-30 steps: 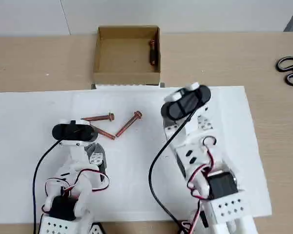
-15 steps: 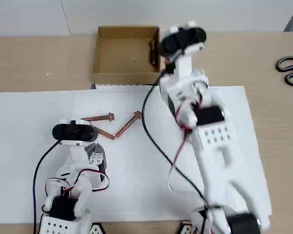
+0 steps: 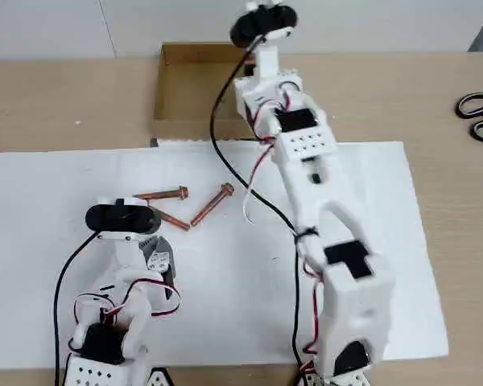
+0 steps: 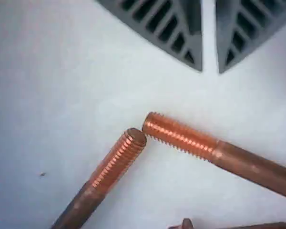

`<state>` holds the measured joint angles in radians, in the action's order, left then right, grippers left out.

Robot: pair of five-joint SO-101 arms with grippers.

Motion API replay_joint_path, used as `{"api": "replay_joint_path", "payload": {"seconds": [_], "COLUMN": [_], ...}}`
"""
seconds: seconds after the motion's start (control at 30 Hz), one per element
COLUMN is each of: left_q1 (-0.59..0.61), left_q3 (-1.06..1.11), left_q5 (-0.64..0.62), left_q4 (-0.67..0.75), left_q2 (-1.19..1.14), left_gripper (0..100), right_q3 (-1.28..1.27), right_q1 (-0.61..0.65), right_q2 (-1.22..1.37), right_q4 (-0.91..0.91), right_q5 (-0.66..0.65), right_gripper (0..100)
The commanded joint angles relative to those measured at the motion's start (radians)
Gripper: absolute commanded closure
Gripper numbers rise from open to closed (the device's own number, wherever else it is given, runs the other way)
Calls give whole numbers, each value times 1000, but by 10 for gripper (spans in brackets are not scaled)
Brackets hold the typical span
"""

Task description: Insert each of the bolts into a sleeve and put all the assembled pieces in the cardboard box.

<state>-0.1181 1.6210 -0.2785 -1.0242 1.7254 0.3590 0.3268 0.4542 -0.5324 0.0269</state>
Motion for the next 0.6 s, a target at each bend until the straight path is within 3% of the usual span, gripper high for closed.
{"api": "replay_joint_path", "payload": {"seconds": [0.0,0.2,0.27,0.43,0.57], "left_q1": [8,8,8,8,8], "left_q3": [-2,-1,-1,-1,-1], "left_q5": [-15,-15,-15,-15,-15], "left_q4": [23,23,23,23,23], "left_q2": [9,9,9,9,9], "left_gripper": [994,994,994,994,994], "right_q3": [247,535,612,749,824], "right_q1": [18,25,25,33,28], "right_q2": [122,372,421,499,529], "right_q4": [33,13,-35,-182,-217], "right_q5": [17,14,-18,-74,-115], "right_gripper": [995,993,950,738,754]}}
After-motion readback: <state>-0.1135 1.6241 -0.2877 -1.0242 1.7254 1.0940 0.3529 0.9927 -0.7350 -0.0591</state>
